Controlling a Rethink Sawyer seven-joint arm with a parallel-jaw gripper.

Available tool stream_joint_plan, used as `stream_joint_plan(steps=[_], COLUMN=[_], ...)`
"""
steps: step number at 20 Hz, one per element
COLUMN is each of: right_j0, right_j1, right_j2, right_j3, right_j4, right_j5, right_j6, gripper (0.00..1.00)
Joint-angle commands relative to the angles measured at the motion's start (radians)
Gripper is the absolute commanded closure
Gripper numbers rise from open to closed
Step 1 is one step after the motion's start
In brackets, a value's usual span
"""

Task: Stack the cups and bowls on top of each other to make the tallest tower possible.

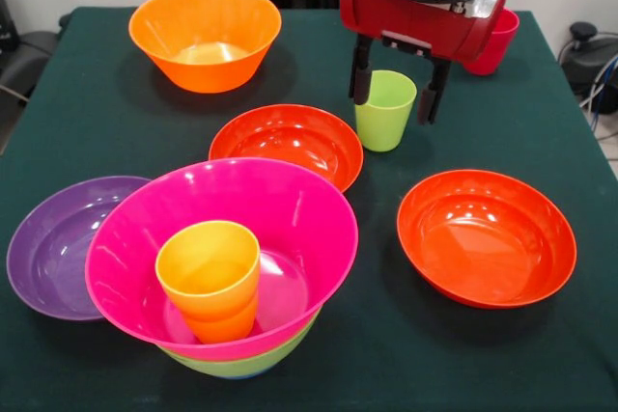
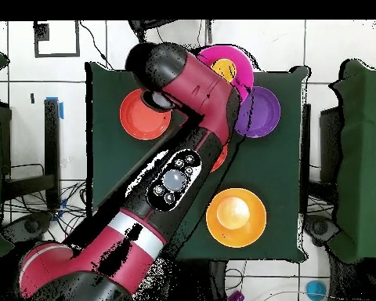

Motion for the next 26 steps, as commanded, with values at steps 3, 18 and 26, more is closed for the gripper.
stream_joint_plan(steps=[3,18,26], right_j0=[0.031,0.086,0.104], right_j1=[0.000,-0.105,-0.141], right_j2=[0.178,0.225,0.252], right_j3=[0.153,0.311,0.350], right_j4=[-0.127,-0.168,-0.190], right_j5=[-0.078,-0.120,-0.136], right_j6=[0.064,0.069,0.098], gripper=[0.00,0.00,0.00])
